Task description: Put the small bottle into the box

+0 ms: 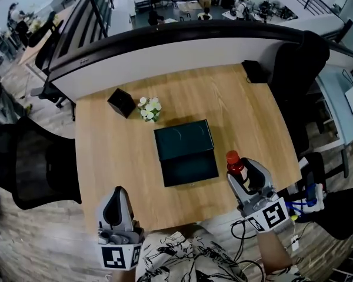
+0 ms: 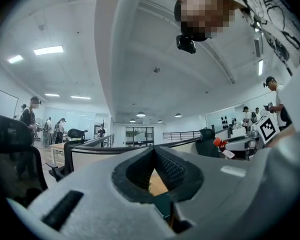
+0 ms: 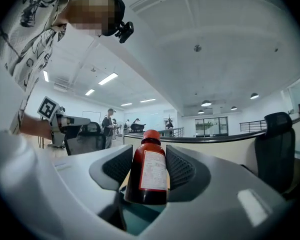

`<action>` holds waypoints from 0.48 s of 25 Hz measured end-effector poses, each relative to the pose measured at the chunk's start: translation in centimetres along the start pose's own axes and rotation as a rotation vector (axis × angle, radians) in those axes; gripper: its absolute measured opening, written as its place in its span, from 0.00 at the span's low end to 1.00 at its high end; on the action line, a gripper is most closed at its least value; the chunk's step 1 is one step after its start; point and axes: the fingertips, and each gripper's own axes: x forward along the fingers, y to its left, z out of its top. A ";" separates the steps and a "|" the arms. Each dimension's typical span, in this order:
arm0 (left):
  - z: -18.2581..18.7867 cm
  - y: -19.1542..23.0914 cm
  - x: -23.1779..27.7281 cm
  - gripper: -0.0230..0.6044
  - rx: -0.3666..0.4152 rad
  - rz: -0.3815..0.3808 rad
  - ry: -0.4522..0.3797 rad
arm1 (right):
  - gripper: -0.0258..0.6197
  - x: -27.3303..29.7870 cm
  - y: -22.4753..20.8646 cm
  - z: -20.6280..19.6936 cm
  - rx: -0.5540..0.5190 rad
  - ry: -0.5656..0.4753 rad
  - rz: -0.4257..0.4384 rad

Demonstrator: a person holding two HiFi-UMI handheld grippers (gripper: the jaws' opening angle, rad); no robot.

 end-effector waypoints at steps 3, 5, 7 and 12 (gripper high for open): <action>-0.8 0.4 0.5 0.03 -0.010 0.002 0.009 | 0.38 2.7 0.8 -2.7 0.002 0.043 0.080; -1.7 0.7 0.5 0.03 -0.015 0.003 0.034 | 0.38 4.4 1.6 -4.8 -0.002 0.074 0.134; -2.7 0.9 0.2 0.03 -0.022 0.008 0.065 | 0.38 5.9 2.7 -7.2 -0.005 0.117 0.195; -3.5 1.2 -0.3 0.03 -0.027 0.012 0.079 | 0.38 8.9 5.0 -13.2 -0.006 0.221 0.328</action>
